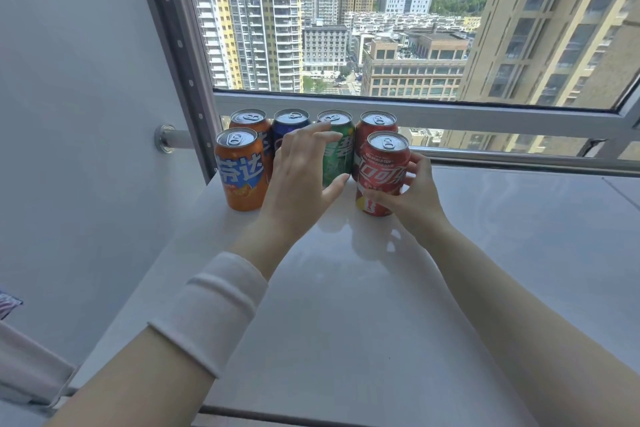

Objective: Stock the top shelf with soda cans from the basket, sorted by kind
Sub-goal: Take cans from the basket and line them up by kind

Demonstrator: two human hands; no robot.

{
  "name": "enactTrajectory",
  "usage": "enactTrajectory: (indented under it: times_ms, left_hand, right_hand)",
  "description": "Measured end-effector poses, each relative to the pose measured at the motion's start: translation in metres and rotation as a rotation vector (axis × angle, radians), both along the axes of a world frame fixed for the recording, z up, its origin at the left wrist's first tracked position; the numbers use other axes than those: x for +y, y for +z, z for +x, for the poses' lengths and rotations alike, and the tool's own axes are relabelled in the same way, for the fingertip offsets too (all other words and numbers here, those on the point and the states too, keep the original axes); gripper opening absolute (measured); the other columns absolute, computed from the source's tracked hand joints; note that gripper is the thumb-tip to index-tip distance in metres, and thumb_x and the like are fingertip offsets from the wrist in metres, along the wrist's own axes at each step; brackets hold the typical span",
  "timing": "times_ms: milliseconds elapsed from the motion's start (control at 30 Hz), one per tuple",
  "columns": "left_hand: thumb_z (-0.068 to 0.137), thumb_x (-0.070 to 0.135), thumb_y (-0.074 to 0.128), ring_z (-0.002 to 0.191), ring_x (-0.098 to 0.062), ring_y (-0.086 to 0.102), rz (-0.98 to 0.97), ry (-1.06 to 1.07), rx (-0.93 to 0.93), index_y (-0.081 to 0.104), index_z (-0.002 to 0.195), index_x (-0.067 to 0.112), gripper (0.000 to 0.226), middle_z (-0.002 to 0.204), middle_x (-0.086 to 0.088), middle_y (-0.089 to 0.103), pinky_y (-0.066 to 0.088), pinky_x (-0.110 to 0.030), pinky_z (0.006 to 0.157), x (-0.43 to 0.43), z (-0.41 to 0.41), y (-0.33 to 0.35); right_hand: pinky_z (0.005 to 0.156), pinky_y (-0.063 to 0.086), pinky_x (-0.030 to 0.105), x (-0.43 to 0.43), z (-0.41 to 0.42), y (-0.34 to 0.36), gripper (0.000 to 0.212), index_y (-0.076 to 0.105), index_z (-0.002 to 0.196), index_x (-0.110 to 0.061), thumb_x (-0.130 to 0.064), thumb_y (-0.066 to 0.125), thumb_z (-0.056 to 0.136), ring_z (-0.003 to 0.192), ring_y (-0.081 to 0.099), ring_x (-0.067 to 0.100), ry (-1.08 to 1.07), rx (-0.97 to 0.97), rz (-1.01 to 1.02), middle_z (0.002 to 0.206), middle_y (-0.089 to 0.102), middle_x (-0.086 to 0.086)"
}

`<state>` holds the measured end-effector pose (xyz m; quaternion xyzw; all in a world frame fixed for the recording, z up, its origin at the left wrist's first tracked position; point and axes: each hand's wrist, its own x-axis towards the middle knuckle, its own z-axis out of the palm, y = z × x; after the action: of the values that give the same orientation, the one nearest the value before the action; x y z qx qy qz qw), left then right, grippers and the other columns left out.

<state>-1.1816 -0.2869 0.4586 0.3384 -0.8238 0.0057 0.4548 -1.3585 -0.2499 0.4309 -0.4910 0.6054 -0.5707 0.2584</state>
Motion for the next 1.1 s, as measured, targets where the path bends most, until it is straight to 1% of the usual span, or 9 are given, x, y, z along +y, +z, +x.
enactTrajectory:
  times_ms: [100,233,367,467,567,700,767,967,1100]
  left_hand:
    - [0.075,0.036,0.059,0.116,-0.032,0.049,0.007,0.018,-0.031,0.052,0.118,0.009,0.051,0.124,-0.013,0.054,0.042,-0.052,0.097,0.002,-0.001,0.001]
    - [0.074,0.027,0.065,0.116,-0.033,0.049,0.020,0.058,-0.128,0.054,0.119,0.008,0.050,0.124,-0.012,0.056,0.038,-0.049,0.099,0.003,-0.001,0.002]
    - [0.074,0.029,0.060,0.106,-0.031,0.057,-0.014,0.112,-0.281,0.059,0.118,0.013,0.047,0.112,-0.007,0.064,0.038,-0.050,0.099,0.002,0.001,-0.001]
    - [0.076,0.029,0.058,0.106,-0.030,0.058,0.008,0.127,-0.332,0.059,0.119,0.014,0.045,0.110,-0.007,0.065,0.034,-0.050,0.102,0.002,0.002,-0.003]
    - [0.077,0.029,0.056,0.109,-0.030,0.057,0.045,0.146,-0.357,0.060,0.117,0.013,0.044,0.111,-0.008,0.064,0.033,-0.050,0.103,0.002,0.004,-0.005]
    - [0.079,0.029,0.059,0.113,-0.031,0.054,0.065,0.167,-0.378,0.057,0.120,0.013,0.044,0.115,-0.009,0.062,0.029,-0.048,0.105,0.001,0.005,-0.006]
    - [0.080,0.031,0.057,0.115,-0.030,0.053,0.070,0.171,-0.383,0.056,0.121,0.013,0.045,0.117,-0.008,0.061,0.028,-0.048,0.106,0.001,0.004,-0.006]
    - [0.087,0.033,0.057,0.126,-0.023,0.042,0.140,0.175,-0.449,0.048,0.131,0.018,0.047,0.130,-0.004,0.051,0.017,-0.042,0.112,0.004,0.001,-0.008]
    - [0.089,0.036,0.053,0.129,-0.020,0.037,0.196,0.177,-0.503,0.043,0.133,0.021,0.048,0.134,-0.001,0.046,0.012,-0.041,0.114,0.005,-0.003,-0.011]
  right_hand:
    - [0.088,0.044,0.027,-0.001,-0.002,0.002,0.079,0.035,0.127,-0.016,-0.013,0.083,0.064,0.109,0.045,0.011,0.001,0.032,0.013,0.119,0.042,-0.003]
    - [0.086,0.044,0.027,-0.001,-0.003,0.002,0.079,0.035,0.127,-0.015,-0.013,0.083,0.065,0.111,0.045,0.014,0.011,0.042,0.025,0.119,0.043,-0.001]
    - [0.076,0.043,0.017,0.000,-0.002,0.001,0.078,0.034,0.128,-0.015,-0.010,0.082,0.066,0.108,0.046,0.014,0.015,0.026,0.012,0.118,0.043,-0.001]
    - [0.069,0.043,0.011,0.001,-0.002,0.001,0.077,0.036,0.128,-0.014,-0.010,0.082,0.066,0.106,0.047,0.013,0.011,0.017,0.000,0.118,0.045,-0.001]
    - [0.074,0.044,0.013,0.000,-0.002,0.000,0.077,0.037,0.128,-0.014,-0.010,0.082,0.066,0.107,0.047,0.013,-0.001,0.016,-0.012,0.121,0.047,0.000]
    - [0.085,0.045,0.026,-0.001,-0.002,0.001,0.077,0.037,0.128,-0.015,-0.009,0.082,0.066,0.110,0.047,0.015,0.002,0.002,-0.001,0.118,0.046,0.000]
    - [0.085,0.044,0.026,-0.001,-0.002,0.001,0.076,0.037,0.128,-0.014,-0.008,0.081,0.067,0.110,0.046,0.014,0.006,-0.003,-0.002,0.117,0.045,-0.001]
    - [0.073,0.043,0.012,0.000,-0.001,0.002,0.076,0.035,0.129,-0.015,-0.009,0.080,0.068,0.107,0.047,0.013,0.012,0.008,0.012,0.117,0.044,-0.001]
    - [0.070,0.041,0.009,0.000,0.000,0.003,0.077,0.034,0.131,-0.015,-0.010,0.080,0.069,0.104,0.046,0.012,0.013,0.014,0.019,0.119,0.043,-0.001]
